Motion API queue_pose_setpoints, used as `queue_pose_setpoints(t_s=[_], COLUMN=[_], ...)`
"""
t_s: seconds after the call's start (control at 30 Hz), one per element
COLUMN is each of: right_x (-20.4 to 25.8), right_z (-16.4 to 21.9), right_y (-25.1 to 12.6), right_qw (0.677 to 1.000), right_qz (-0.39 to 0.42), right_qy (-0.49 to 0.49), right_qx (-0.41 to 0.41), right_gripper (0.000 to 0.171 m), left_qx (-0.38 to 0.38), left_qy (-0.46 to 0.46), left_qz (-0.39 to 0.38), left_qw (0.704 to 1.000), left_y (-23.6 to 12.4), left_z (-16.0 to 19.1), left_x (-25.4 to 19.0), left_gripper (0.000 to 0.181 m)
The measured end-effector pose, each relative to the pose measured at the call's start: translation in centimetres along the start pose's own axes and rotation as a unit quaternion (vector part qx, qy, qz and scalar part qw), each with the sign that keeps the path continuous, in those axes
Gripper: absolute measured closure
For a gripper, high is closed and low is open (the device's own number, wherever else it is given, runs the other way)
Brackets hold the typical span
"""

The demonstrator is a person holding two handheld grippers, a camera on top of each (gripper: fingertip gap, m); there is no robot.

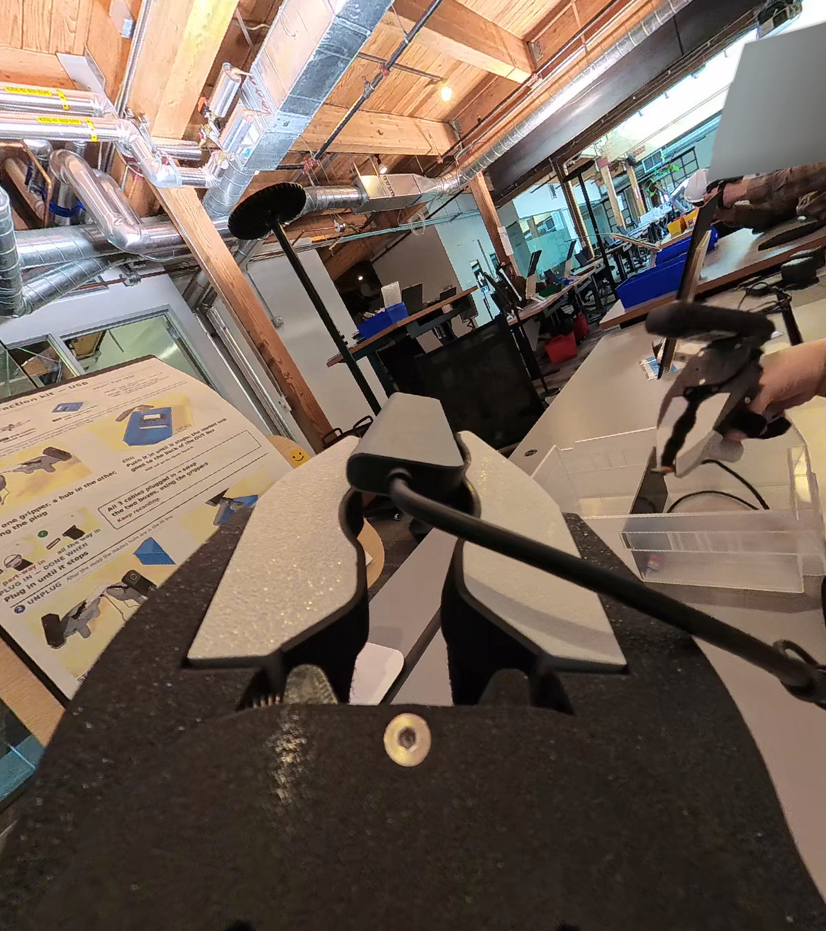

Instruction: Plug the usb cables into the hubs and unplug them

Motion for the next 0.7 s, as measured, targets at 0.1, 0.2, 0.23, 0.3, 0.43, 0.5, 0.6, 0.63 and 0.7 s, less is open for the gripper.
queue_pose_setpoints(t_s=[0.1,0.2,0.23,0.3,0.43,0.5,0.6,0.63,0.7], right_x=[-0.2,-0.3,-0.4,-0.4,3.2,7.1,14.6,16.7,19.3], right_z=[0.9,-0.2,-0.9,-3.0,-10.5,-14.3,-17.2,-17.5,-17.8], right_y=[1.7,1.8,1.4,0.0,-2.1,-1.9,0.9,2.3,5.1], right_qw=[0.998,0.997,0.998,0.998,0.945,0.881,0.766,0.736,0.704], right_qz=[-0.004,-0.031,-0.017,0.047,0.226,0.287,0.289,0.282,0.292], right_qy=[0.012,0.052,0.054,0.026,-0.177,-0.295,-0.473,-0.522,-0.575], right_qx=[0.062,0.039,0.022,-0.018,-0.154,-0.232,-0.323,-0.326,-0.297], right_gripper=[0.152,0.138,0.137,0.133,0.124,0.121,0.120,0.122,0.127], left_qx=[0.000,-0.002,-0.002,-0.003,0.000,0.003,-0.002,0.000,0.005], left_qy=[0.000,-0.004,-0.006,-0.020,-0.071,-0.100,-0.133,-0.144,-0.161], left_qz=[0.002,0.008,0.012,0.026,0.079,0.100,0.126,0.134,0.147], left_qw=[1.000,1.000,1.000,0.999,0.994,0.990,0.983,0.981,0.976], left_y=[0.0,0.0,0.1,0.2,0.9,1.3,1.8,1.9,2.2], left_z=[0.0,-0.1,-0.1,-0.1,0.4,0.7,0.9,1.0,1.2], left_x=[-0.1,-0.1,-0.2,-0.3,-0.8,-1.1,-1.5,-1.6,-1.9], left_gripper=[0.151,0.151,0.151,0.151,0.151,0.151,0.151,0.151,0.151])
Point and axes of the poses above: each gripper's, where its closed fingertips meet, y out along the fingers, z out of its underside, x = y × z across the jaws, the point moved 8 cm from there along -y, back along the fingers, and after that the axes turned 5 degrees about z, right-handed, at the moved point
